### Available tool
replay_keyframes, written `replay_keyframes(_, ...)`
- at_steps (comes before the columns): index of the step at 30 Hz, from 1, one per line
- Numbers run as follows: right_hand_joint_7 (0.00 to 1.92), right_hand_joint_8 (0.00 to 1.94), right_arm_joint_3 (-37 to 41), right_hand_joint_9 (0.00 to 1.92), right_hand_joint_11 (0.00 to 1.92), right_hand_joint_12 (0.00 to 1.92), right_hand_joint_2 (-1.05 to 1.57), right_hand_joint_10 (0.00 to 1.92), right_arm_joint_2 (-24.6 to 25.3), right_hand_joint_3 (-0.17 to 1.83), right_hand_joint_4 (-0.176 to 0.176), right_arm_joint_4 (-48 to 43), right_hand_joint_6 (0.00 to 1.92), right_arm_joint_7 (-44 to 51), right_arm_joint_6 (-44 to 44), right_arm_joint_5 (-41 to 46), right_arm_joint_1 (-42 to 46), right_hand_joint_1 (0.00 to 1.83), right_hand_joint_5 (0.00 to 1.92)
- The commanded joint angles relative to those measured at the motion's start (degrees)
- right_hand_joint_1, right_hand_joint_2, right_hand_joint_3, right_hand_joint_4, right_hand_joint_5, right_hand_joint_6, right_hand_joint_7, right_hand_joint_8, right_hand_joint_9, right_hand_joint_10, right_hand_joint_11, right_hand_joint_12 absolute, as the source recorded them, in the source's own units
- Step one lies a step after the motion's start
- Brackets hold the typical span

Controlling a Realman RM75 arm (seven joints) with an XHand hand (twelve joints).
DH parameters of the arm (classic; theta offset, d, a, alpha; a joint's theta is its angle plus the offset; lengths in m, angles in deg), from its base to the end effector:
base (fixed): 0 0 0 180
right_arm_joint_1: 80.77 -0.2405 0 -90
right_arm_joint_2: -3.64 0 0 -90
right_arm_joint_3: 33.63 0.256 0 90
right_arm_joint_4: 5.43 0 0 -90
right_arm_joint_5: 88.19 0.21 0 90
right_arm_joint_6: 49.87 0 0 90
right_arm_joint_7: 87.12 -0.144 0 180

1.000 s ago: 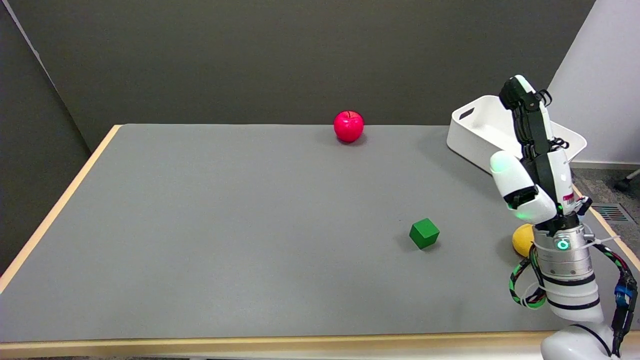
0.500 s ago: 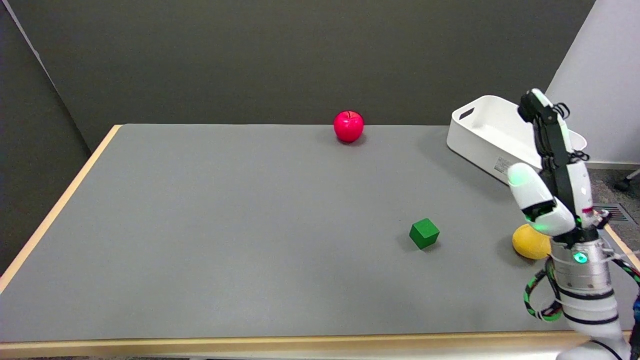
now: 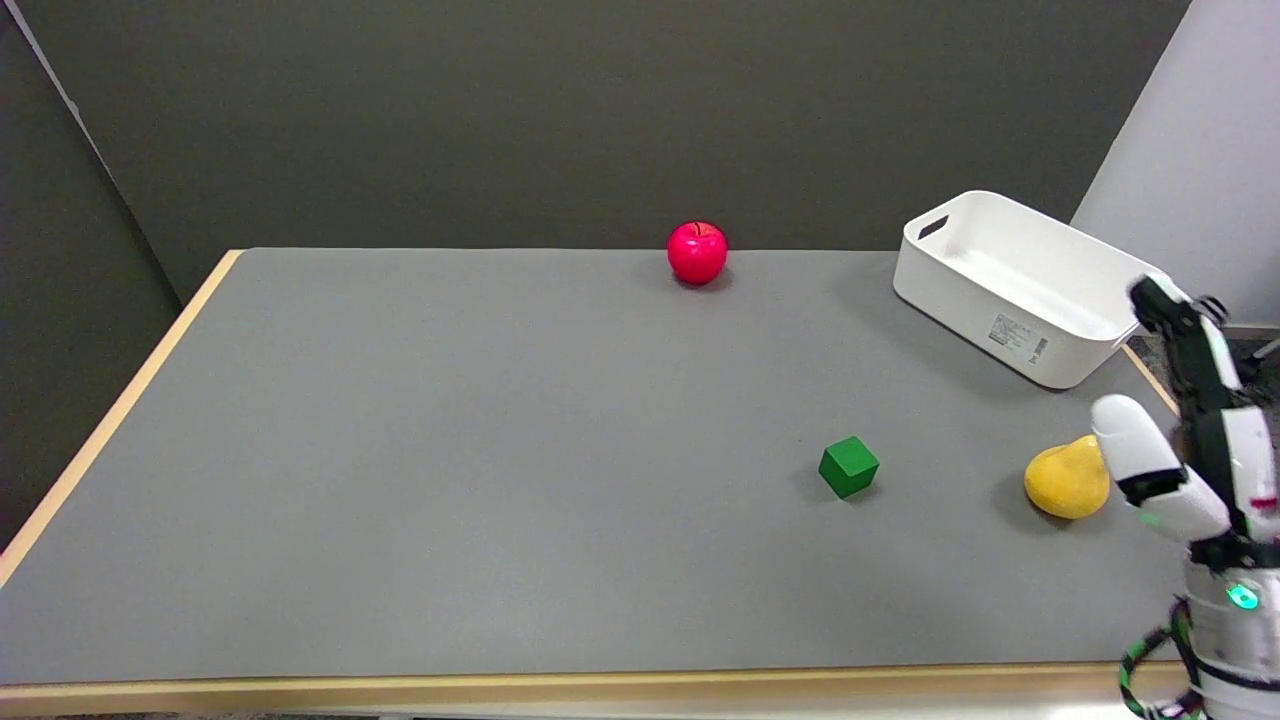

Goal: Pick up the yellow pear on the table.

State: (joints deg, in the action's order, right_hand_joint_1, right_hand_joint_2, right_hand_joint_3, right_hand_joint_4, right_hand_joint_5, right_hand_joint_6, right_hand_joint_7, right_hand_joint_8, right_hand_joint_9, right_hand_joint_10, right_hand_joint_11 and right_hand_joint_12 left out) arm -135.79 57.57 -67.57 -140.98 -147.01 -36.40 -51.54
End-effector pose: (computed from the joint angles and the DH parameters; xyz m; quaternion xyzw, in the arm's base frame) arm -0.2676 -0.1139 0.4508 0.6192 -0.0228 0.5313 0.5778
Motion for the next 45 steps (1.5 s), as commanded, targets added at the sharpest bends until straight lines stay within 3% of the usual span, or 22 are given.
replay_keyframes(1,0.09,0.28,-4.3,0.0,0.0,0.57,0.72,0.45,2.0,0.81,-0.161,15.7,0.38,-5.7,-7.0,19.8,3.0,0.33,0.14)
replay_keyframes(9,0.07,0.28,-4.3,0.0,0.0,0.56,0.7,0.43,2.0,0.81,-0.166,18.7,0.38,-10.0,-2.6,21.0,-1.0,0.33,0.13)
replay_keyframes(12,0.06,0.28,-4.4,0.02,0.0,0.55,0.62,0.36,1.8,0.95,-0.167,19.3,0.45,-10.4,-0.5,21.0,-1.7,0.32,0.09)
replay_keyframes(16,0.06,0.27,-4.7,0.02,0.0,0.54,0.63,0.37,1.7,0.93,-0.168,19.5,0.44,-10.4,2.9,20.3,-2.5,0.32,0.1)
replay_keyframes(18,0.05,0.28,-4.9,0.0,0.0,0.53,0.7,0.41,1.7,0.81,-0.168,19.6,0.38,-10.5,5.1,19.1,-3.3,0.33,0.12)
replay_keyframes(23,0.06,0.27,-4.4,0.0,0.0,0.53,0.67,0.39,1.5,0.85,-0.169,20.6,0.4,-10.6,12.5,13.5,-5.5,0.31,0.11)
replay_keyframes(32,0.05,0.18,-5.0,0.02,0.0,0.55,0.56,0.29,2.5,0.92,-0.176,26.3,0.38,-26.9,18.4,13.6,-10.1,0.2,0.05)
replay_keyframes(36,0.03,0.19,-4.8,0.01,0.0,0.54,0.57,0.27,2.3,0.91,-0.176,28.1,0.37,-28.6,20.6,13.6,-11.4,0.19,0.04)
replay_keyframes(37,0.03,0.17,-4.7,0.01,0.0,0.52,0.56,0.24,2.3,0.91,-0.176,28.2,0.36,-28.6,21.5,13.6,-11.6,0.2,0.04)
replay_keyframes(39,0.06,0.05,-4.6,0.06,0.0,0.42,0.51,0.09,2.1,0.95,-0.176,28.6,0.33,-28.6,22.8,13.6,-12.0,0.41,0.06)
replay_keyframes(40,0.06,0.05,-4.6,0.06,0.0,0.42,0.5,0.09,2.1,0.95,-0.176,28.9,0.33,-28.6,23.3,13.6,-12.3,0.42,0.06)
replay_keyframes(41,0.06,0.05,-4.7,0.06,0.0,0.41,0.5,0.09,2.1,0.94,-0.176,29.3,0.33,-28.6,23.5,13.6,-12.5,0.41,0.06)
replay_keyframes(43,0.01,0.15,-4.9,0.01,0.0,0.45,0.55,0.18,2.3,0.91,-0.176,30.5,0.34,-28.6,24.0,13.6,-13.2,0.2,0.03)
replay_keyframes(45,0.0,0.16,-5.0,0.0,0.0,0.44,0.56,0.19,2.5,0.9,-0.176,31.0,0.35,-28.6,24.6,13.6,-13.5,0.16,0.03)
